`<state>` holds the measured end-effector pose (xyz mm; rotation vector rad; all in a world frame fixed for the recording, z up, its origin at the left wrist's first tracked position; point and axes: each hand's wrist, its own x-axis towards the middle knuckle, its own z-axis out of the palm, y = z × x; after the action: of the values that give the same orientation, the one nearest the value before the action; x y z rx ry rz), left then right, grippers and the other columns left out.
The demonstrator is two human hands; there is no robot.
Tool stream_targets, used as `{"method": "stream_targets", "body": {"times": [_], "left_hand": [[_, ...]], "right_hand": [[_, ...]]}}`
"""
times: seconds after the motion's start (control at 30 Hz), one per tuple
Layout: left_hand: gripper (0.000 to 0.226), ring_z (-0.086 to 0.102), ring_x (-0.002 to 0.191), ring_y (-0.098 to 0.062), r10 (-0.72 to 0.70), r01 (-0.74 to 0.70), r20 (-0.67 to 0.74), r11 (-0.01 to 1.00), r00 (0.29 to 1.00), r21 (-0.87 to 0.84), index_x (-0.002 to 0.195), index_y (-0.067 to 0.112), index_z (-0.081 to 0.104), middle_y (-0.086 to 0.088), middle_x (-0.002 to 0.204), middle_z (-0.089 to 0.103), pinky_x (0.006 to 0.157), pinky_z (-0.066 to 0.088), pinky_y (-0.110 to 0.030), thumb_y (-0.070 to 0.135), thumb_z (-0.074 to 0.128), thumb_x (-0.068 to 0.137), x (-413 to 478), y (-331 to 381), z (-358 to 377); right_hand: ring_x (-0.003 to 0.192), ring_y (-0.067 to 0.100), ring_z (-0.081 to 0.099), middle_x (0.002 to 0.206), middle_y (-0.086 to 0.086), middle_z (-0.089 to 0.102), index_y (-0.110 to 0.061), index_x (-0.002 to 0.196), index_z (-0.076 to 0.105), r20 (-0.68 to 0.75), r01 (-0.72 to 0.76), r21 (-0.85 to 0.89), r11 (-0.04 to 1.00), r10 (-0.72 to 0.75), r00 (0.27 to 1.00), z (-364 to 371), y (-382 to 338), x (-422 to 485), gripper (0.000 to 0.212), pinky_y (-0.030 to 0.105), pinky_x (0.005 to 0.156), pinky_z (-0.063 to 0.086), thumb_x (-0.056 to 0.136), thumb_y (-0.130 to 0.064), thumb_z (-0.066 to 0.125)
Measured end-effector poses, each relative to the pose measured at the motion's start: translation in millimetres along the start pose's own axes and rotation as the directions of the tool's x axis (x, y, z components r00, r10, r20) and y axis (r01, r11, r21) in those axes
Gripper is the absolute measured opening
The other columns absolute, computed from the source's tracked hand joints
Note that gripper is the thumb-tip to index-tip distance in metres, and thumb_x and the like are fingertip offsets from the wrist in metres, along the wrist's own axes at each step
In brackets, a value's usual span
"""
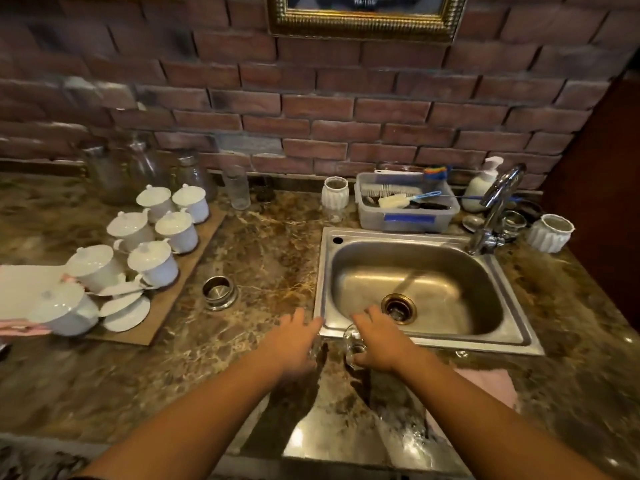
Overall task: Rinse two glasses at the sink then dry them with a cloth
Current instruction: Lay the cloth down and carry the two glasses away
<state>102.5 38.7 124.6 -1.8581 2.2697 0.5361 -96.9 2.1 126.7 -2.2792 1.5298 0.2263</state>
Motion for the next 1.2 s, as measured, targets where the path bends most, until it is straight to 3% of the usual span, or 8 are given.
{"method": "stream_targets", "body": {"times": [0.1,0.23,0.53,0.67,0.87,1.07,1.2], "left_hand": [[0.086,0.031,0.141,-0.037,0.073,-0.075,0.039,0.996,0.997,0.047,0.156,0.033,0.017,-0.015,0.158,0.022,0.109,0.04,-0.049,0.034,0.071,0.089,8.5,-6.6,1.8],[0.078,0.031,0.139,-0.038,0.113,-0.116,0.062,0.992,0.992,0.05,0.153,0.028,0.026,-0.017,0.156,0.024,0.109,0.041,-0.049,0.032,0.07,0.088,15.4,-10.5,7.7],[0.066,0.035,0.134,-0.036,0.058,-0.057,0.039,0.998,0.998,-0.025,0.144,0.021,0.038,-0.015,0.145,0.033,0.103,0.047,-0.047,0.028,0.072,0.087,14.6,-11.0,11.5],[0.066,0.036,0.133,-0.034,-0.04,0.04,0.003,0.986,0.999,-0.161,0.142,0.024,0.041,-0.012,0.141,0.036,0.106,0.045,-0.048,0.032,0.072,0.085,2.8,-21.4,8.5],[0.064,0.039,0.127,-0.034,-0.251,0.236,-0.064,0.954,0.966,-0.184,0.143,0.025,0.041,-0.012,0.137,0.037,0.102,0.044,-0.043,0.027,0.07,0.086,-39.3,-56.8,2.4],[0.072,0.046,0.123,-0.033,-0.507,0.468,-0.057,0.828,0.86,-0.307,0.141,0.033,0.042,-0.008,0.135,0.042,0.101,0.047,-0.045,0.047,0.077,0.079,-128.3,-105.1,13.1],[0.074,0.044,0.125,-0.035,-0.668,0.634,-0.002,0.708,0.745,-0.312,0.144,0.027,0.042,-0.011,0.136,0.039,0.1,0.048,-0.043,0.04,0.078,0.081,-200.4,-136.9,23.8]], "right_hand": [[0.139,0.036,0.034,0.154,0.014,0.028,-0.025,0.151,0.027,0.042,-0.068,0.033,0.997,0.066,0.997,7.3,-5.2,8.8,0.091,0.043,0.115,0.037,0.077,-0.04,0.076],[0.141,0.034,0.033,0.157,0.013,0.024,-0.028,0.153,0.024,0.063,-0.104,0.049,0.993,0.101,0.993,16.6,-7.1,10.7,0.091,0.042,0.113,0.04,0.079,-0.036,0.076],[0.119,0.028,0.046,0.129,0.008,0.043,-0.026,0.135,0.041,0.034,-0.055,-0.009,0.998,0.055,0.998,14.9,-9.2,18.0,0.067,0.036,0.093,0.05,0.077,-0.035,0.075],[0.117,0.027,0.051,0.129,0.008,0.049,-0.027,0.135,0.044,0.069,0.007,0.018,1.0,-0.008,0.998,1.6,-12.9,21.1,0.072,0.035,0.093,0.05,0.073,-0.04,0.077],[0.121,0.028,0.049,0.134,0.009,0.046,-0.027,0.141,0.038,0.094,0.237,-0.048,0.97,-0.232,0.968,-10.4,-54.1,41.3,0.075,0.037,0.096,0.048,0.077,-0.046,0.074],[0.125,0.032,0.046,0.138,0.011,0.042,-0.026,0.146,0.033,0.191,0.445,-0.083,0.892,-0.424,0.885,4.0,-140.1,56.5,0.084,0.039,0.096,0.046,0.076,-0.05,0.073],[0.119,0.029,0.049,0.133,0.009,0.045,-0.025,0.14,0.04,0.232,0.597,-0.13,0.792,-0.561,0.795,13.0,-213.4,48.8,0.083,0.038,0.094,0.049,0.07,-0.051,0.076]]}}
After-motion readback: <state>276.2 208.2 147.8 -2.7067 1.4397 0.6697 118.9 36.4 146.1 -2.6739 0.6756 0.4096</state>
